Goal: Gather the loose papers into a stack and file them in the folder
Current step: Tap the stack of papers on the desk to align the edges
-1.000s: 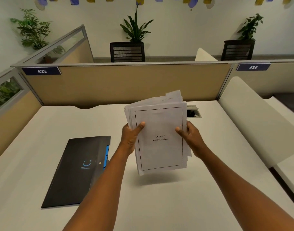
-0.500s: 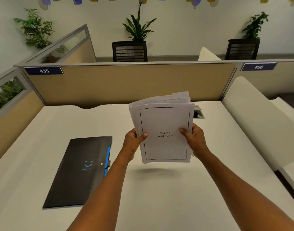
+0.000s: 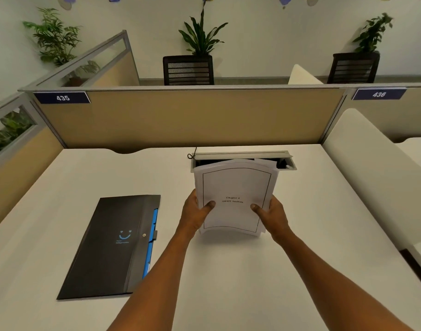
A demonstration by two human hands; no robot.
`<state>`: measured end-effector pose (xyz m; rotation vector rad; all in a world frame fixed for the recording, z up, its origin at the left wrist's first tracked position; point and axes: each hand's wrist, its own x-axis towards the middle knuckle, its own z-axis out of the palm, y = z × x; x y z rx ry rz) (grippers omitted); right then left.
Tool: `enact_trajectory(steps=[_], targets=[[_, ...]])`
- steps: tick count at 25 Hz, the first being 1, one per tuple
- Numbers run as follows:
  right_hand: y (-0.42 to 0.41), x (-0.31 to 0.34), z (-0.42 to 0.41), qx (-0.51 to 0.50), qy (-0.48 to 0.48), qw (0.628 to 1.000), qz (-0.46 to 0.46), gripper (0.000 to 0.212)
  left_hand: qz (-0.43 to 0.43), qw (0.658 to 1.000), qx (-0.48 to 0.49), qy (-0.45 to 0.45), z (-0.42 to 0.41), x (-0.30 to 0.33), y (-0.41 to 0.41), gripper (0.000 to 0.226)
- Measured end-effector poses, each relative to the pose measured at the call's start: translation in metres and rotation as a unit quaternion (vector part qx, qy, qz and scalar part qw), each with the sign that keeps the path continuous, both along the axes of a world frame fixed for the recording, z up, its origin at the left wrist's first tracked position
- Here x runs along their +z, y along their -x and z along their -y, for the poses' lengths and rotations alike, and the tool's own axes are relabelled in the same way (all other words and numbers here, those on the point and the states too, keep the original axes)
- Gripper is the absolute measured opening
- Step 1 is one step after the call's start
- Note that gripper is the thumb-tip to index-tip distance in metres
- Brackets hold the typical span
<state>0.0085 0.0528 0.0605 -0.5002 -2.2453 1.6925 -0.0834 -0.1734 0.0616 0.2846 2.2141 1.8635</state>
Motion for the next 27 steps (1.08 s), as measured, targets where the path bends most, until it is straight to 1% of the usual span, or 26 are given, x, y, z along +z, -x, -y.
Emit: enact_trajectory(steps=[2,4,8,10,11,12,14,16,17,18,19,20,21,23,24,27], targets=[[0.005,-0.005,-0.001,0.003,-0.03,0.999,0.019,0.032,0.005,1.0,-0.003,0.008,-0.001,-0.003,0.003,0.05],[0.008,-0.008,0.002,0.016,-0.057,0.998,0.036,0.028,0.012,1.0,-0.013,0.02,-0.004,-0.005,0.004,0.044],[0.014,-0.001,0.003,0.019,-0.075,0.996,0.034,0.026,0.014,0.998,0.047,0.033,-0.011,-0.005,0.009,0.035],[0.016,0.007,-0.006,0.015,-0.063,0.998,0.022,0.023,0.028,0.997,0.068,0.023,-0.007,-0.005,0.016,0.035],[0.015,0.009,-0.011,-0.006,-0.038,0.999,0.013,0.024,0.047,0.995,0.084,0.008,-0.005,-0.005,0.02,0.034],[0.013,0.009,-0.017,-0.035,0.0,0.999,0.007,0.031,0.071,0.992,0.104,-0.017,-0.004,-0.005,0.024,0.031],[0.002,0.004,-0.022,-0.078,0.085,0.993,0.021,0.058,0.114,0.981,0.141,-0.073,-0.005,-0.002,0.029,0.021],[-0.007,-0.008,-0.018,-0.049,0.194,0.978,0.058,0.086,0.129,0.971,0.161,-0.12,-0.01,0.0,0.032,0.017],[-0.009,-0.012,-0.012,-0.007,0.243,0.967,0.078,0.09,0.132,0.968,0.164,-0.139,-0.014,0.002,0.032,0.017],[-0.009,-0.013,-0.005,0.038,0.273,0.957,0.086,0.088,0.135,0.965,0.165,-0.154,-0.018,0.003,0.031,0.018],[-0.007,-0.012,0.001,0.07,0.286,0.952,0.079,0.08,0.143,0.961,0.166,-0.166,-0.024,0.004,0.03,0.018],[-0.003,-0.011,0.007,0.075,0.291,0.952,0.062,0.07,0.155,0.957,0.169,-0.18,-0.029,0.003,0.027,0.018],[0.002,-0.01,0.01,0.059,0.295,0.953,0.038,0.057,0.169,0.95,0.169,-0.203,-0.034,0.004,0.024,0.019],[0.01,-0.003,0.012,-0.005,0.29,0.957,-0.003,0.03,0.184,0.939,0.15,-0.248,-0.04,0.006,0.02,0.026],[0.012,0.002,0.009,-0.026,0.275,0.961,-0.016,0.025,0.183,0.939,0.137,-0.257,-0.04,0.007,0.019,0.031],[0.009,0.017,-0.012,-0.022,0.212,0.976,-0.038,0.03,0.174,0.936,0.12,-0.281,-0.023,0.02,0.028,0.04]])
